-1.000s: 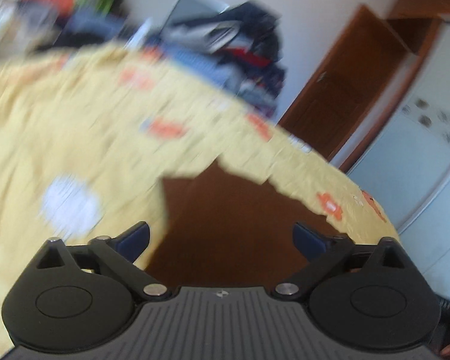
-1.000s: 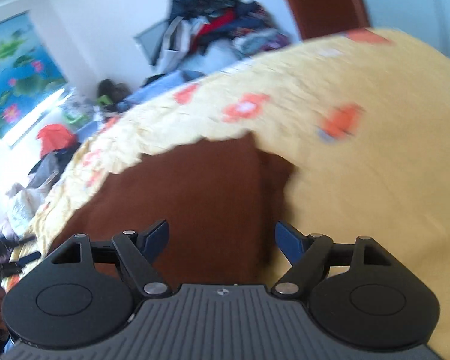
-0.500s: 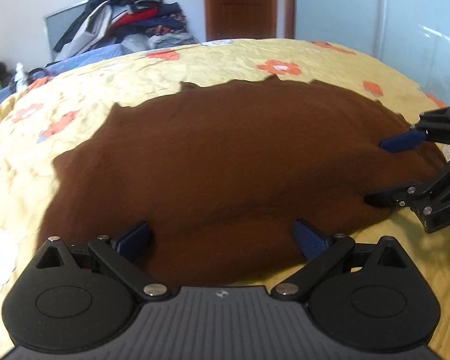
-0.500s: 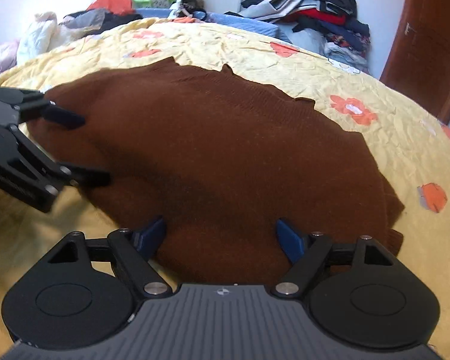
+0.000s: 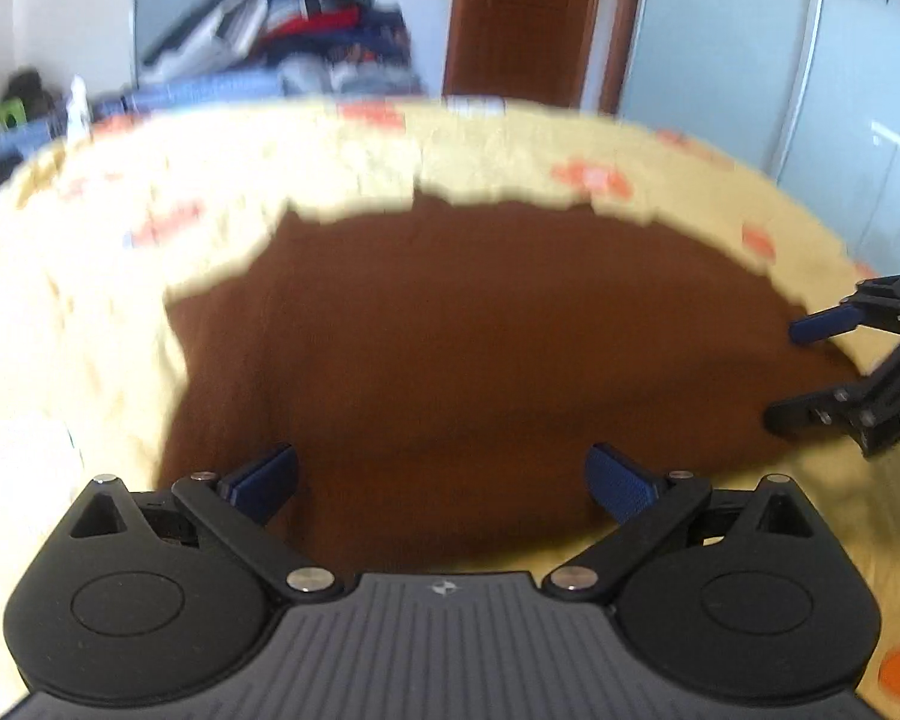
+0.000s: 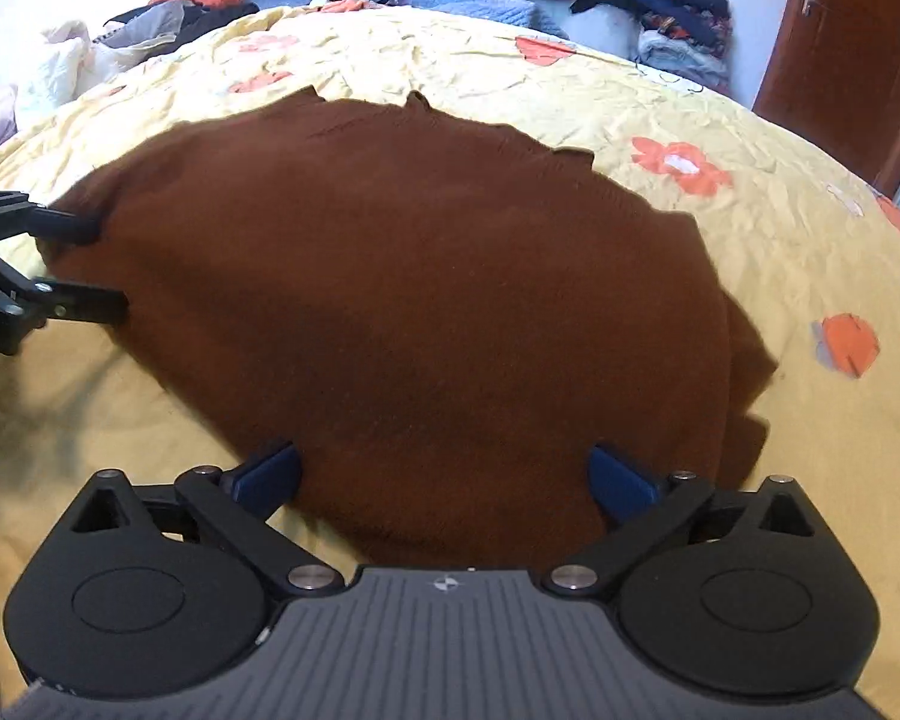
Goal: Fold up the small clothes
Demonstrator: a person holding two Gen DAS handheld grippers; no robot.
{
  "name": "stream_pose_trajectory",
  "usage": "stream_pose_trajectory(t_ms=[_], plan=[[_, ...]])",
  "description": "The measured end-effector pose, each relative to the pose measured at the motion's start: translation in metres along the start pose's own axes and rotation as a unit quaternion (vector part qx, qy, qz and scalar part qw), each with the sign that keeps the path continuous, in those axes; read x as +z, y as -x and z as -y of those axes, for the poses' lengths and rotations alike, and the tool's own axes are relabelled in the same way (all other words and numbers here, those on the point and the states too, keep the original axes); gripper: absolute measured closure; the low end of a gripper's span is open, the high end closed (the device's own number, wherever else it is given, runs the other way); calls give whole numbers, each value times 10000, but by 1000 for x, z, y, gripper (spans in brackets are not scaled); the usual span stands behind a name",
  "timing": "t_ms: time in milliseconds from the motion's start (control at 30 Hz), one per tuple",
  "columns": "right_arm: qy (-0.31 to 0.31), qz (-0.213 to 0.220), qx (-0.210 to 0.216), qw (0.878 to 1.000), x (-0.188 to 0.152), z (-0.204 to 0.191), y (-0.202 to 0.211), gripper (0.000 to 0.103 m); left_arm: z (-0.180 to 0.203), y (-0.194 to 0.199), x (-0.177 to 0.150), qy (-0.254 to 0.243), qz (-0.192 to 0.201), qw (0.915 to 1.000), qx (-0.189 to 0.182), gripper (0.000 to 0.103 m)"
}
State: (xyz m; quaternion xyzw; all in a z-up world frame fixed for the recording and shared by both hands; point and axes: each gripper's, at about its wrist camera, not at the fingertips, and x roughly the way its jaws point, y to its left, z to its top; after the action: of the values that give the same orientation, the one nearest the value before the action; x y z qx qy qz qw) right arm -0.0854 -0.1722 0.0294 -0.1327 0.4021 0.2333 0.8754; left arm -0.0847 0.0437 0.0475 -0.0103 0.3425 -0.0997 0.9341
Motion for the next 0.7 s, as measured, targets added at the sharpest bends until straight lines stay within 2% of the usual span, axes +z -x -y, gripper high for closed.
stream_pose_trajectory(t_ms=[100, 167, 267, 333, 367, 400, 467, 533, 600, 667, 700], plan=[[-302, 458, -168, 9984, 29, 17, -2, 2, 4, -22, 19, -39, 36, 9999, 127, 0], [-524, 676, -304, 9959, 53, 28, -13, 0, 3, -39, 28, 4, -41, 10000, 86, 0], [-628, 593, -280, 9959, 81, 41, -49, 0, -5, -64, 26, 30, -312, 9994, 135, 0], [-510, 189, -625, 9966, 83, 48, -81, 0, -4, -62, 16, -314, -36, 9994, 138, 0], [-697, 170, -638, 9954, 77, 61, -93, 0, -4, -61, 12, -371, 42, 9992, 130, 0], [-1016, 504, -425, 9926, 66, 74, -93, 0, -5, -59, 11, -331, 52, 9994, 111, 0], [-848, 689, -411, 9932, 57, 75, -90, 0, -6, -55, 12, -200, 47, 9997, 130, 0], [-827, 636, -471, 9934, 58, 70, -88, 0, -7, -40, 11, 121, 143, 9997, 186, 0], [-995, 590, -507, 9920, 62, 70, -80, 1, -13, -15, 4, 626, 425, 9969, 204, 0], [-1279, 749, -504, 9877, 61, 65, -60, 0, -26, 7, -10, 1424, 576, 9881, 68, 0], [-1294, 941, -325, 9866, 57, 60, -51, 0, -34, 16, -19, 1843, 587, 9811, 5, 0]])
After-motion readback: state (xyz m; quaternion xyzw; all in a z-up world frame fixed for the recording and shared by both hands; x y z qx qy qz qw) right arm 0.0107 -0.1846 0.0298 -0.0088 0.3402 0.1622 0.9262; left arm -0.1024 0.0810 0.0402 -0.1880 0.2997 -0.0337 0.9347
